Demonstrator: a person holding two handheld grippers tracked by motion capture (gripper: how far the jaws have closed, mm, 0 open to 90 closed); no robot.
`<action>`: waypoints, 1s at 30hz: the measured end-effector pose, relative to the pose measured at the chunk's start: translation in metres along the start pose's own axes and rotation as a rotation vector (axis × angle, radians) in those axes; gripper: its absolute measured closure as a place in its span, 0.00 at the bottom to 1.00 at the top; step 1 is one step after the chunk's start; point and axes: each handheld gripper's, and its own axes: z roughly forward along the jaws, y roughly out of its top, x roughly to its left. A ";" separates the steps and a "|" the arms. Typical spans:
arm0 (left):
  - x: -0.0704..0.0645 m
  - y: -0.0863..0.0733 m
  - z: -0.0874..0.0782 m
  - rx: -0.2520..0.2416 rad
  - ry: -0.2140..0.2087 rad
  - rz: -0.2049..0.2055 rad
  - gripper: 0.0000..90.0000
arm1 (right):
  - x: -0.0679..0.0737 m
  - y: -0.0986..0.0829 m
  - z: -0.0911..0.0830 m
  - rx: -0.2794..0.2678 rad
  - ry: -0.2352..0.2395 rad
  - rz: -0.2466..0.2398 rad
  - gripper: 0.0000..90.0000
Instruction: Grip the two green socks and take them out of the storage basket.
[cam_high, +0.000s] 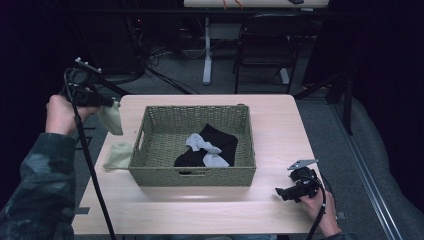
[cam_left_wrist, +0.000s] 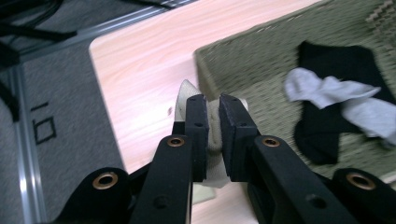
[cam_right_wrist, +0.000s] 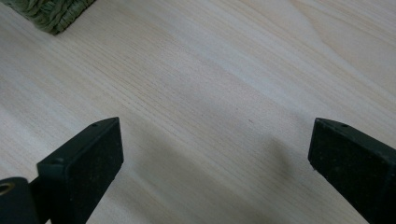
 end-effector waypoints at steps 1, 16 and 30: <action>0.005 -0.005 0.003 0.005 0.005 -0.013 0.92 | 0.000 0.000 0.000 -0.003 -0.002 0.001 0.03; 0.031 -0.059 0.068 0.085 -0.031 -0.093 0.91 | 0.000 0.000 0.000 -0.005 0.002 0.008 0.03; 0.032 -0.101 0.140 0.196 -0.084 -0.149 0.90 | 0.001 0.000 0.000 -0.014 0.004 0.012 0.03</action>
